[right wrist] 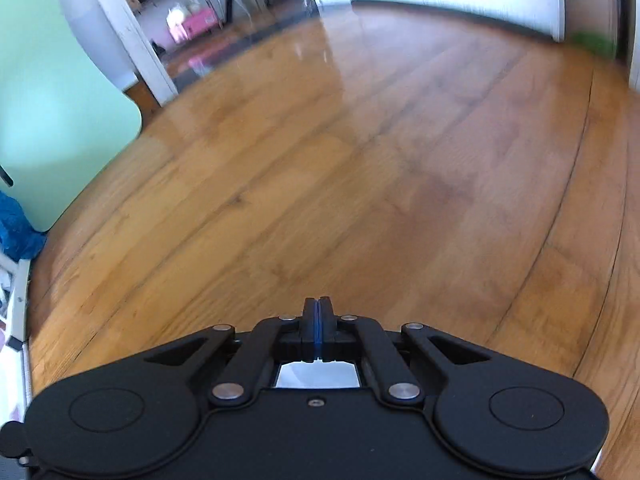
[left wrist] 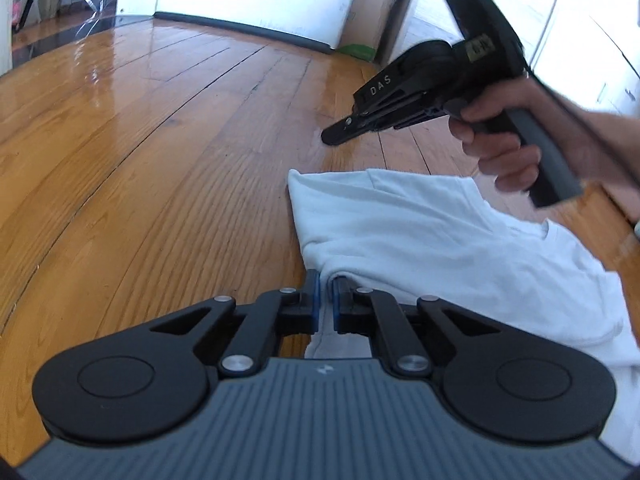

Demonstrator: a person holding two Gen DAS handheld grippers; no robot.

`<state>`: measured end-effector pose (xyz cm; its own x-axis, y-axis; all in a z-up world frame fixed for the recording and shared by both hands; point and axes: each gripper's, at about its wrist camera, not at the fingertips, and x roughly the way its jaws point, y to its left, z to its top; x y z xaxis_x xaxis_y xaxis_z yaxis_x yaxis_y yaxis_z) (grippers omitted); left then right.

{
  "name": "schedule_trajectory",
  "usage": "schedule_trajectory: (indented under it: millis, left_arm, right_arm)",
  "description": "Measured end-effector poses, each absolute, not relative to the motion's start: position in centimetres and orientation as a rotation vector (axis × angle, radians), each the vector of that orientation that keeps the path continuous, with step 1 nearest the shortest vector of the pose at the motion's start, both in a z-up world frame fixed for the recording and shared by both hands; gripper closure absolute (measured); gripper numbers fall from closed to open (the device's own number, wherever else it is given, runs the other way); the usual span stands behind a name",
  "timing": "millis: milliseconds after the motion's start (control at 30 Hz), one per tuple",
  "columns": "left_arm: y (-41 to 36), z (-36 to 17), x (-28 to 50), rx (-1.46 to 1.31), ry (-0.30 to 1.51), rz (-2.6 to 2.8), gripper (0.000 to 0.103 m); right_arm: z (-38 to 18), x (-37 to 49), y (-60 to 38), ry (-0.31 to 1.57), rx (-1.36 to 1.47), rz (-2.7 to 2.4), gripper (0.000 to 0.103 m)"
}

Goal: Fold clothes

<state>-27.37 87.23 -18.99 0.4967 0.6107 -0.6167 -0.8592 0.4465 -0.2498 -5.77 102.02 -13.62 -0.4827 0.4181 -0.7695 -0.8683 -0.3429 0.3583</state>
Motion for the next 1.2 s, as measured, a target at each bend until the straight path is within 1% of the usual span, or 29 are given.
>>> schedule_trajectory:
  millis: [33, 67, 100, 133, 167, 200, 300, 367, 400, 467, 500, 533, 567, 700, 800, 900, 967, 1000, 1033, 1067, 1100, 1133, 1167, 1200]
  left_arm:
    - [87.1, -19.0, -27.4, -0.581, 0.479, 0.948, 0.097]
    - [87.1, -19.0, -27.4, -0.582, 0.474, 0.946, 0.097]
    - [87.1, -19.1, -27.4, -0.583, 0.471, 0.946, 0.097]
    - [87.1, -19.1, -27.3, -0.585, 0.474, 0.954, 0.097]
    - [87.1, -19.2, -27.3, -0.584, 0.472, 0.974, 0.097]
    - [87.1, -19.2, -27.3, -0.590, 0.468, 0.994, 0.096]
    - [88.1, -19.9, -27.6, -0.647, 0.443, 1.014, 0.095]
    - [87.9, -19.8, -27.2, -0.617, 0.461, 1.010, 0.095]
    - [87.7, -19.7, -27.0, -0.594, 0.472, 1.006, 0.095]
    - [87.5, -19.7, -26.8, -0.589, 0.468, 0.993, 0.096]
    - [87.6, -19.7, -26.9, -0.608, 0.458, 0.989, 0.096]
    - [87.6, -19.8, -26.9, -0.624, 0.450, 0.986, 0.096]
    - [87.7, -19.8, -27.0, -0.629, 0.450, 0.992, 0.096]
    - [87.6, -19.4, -27.3, -0.571, 0.447, 1.085, 0.097]
    - [87.9, -20.0, -27.8, -0.593, 0.470, 1.170, 0.097]
    - [88.4, -21.2, -27.6, -0.632, 0.519, 1.183, 0.097]
    - [88.5, -21.0, -27.5, -0.639, 0.542, 1.195, 0.092]
    - [88.7, -20.7, -27.5, -0.652, 0.560, 1.205, 0.082]
    - [88.9, -20.3, -27.7, -0.673, 0.570, 1.221, 0.067]
    - [89.1, -19.9, -28.2, -0.702, 0.570, 1.232, 0.061]
    - [89.4, -19.5, -29.0, -0.731, 0.553, 1.226, 0.055]
    - [89.6, -19.1, -29.6, -0.761, 0.533, 1.216, 0.053]
    - [89.7, -18.8, -30.2, -0.791, 0.509, 1.199, 0.052]
    - [89.7, -18.5, -30.6, -0.811, 0.495, 1.196, 0.049]
  right_arm:
    - [-13.8, -5.6, 102.3, 1.061, -0.736, 1.925, 0.091]
    - [-14.0, -5.5, 102.6, 1.143, -0.749, 1.924, 0.081]
    - [-14.6, -5.8, 102.9, 1.218, -0.771, 1.922, 0.045]
    - [-15.3, -6.1, 103.1, 1.288, -0.785, 1.904, 0.016]
    - [-15.8, -6.4, 103.2, 1.333, -0.780, 1.878, 0.013]
    - [-15.9, -6.5, 103.1, 1.331, -0.752, 1.871, 0.013]
    - [-15.9, -7.9, 103.7, 1.317, -0.827, 1.896, 0.013]
    - [-16.0, -8.8, 104.0, 1.306, -0.878, 1.912, 0.016]
    - [-15.9, -9.4, 104.1, 1.300, -0.929, 1.934, 0.024]
    - [-15.6, -10.4, 104.1, 1.197, -1.021, 1.936, 0.050]
    - [-15.5, -10.9, 104.0, 1.144, -1.066, 1.934, 0.074]
    - [-15.4, -11.5, 104.0, 1.091, -1.110, 1.932, 0.094]
    - [-15.2, -11.2, 103.6, 1.052, -1.070, 1.938, 0.096]
    - [-14.6, -9.9, 102.1, 0.897, -0.904, 1.951, 0.097]
    - [-14.1, -8.9, 100.9, 0.781, -0.781, 1.952, 0.099]
    - [-14.7, -8.3, 101.0, 0.787, -0.755, 1.929, 0.099]
    - [-15.2, -8.5, 101.0, 0.765, -0.771, 1.921, 0.099]
    - [-15.3, -8.6, 101.0, 0.748, -0.784, 1.917, 0.099]
    - [-15.4, -8.4, 101.0, 0.750, -0.771, 1.895, 0.099]
    - [-14.8, -7.6, 100.8, 0.749, -0.733, 1.839, 0.098]
    - [-14.2, -6.9, 100.6, 0.747, -0.694, 1.782, 0.085]
    - [-13.6, -5.4, 99.9, 0.765, -0.617, 1.758, 0.065]
    - [-13.0, -3.9, 99.2, 0.783, -0.540, 1.733, 0.057]
    - [-12.4, -1.6, 97.5, 0.807, -0.459, 1.716, 0.048]
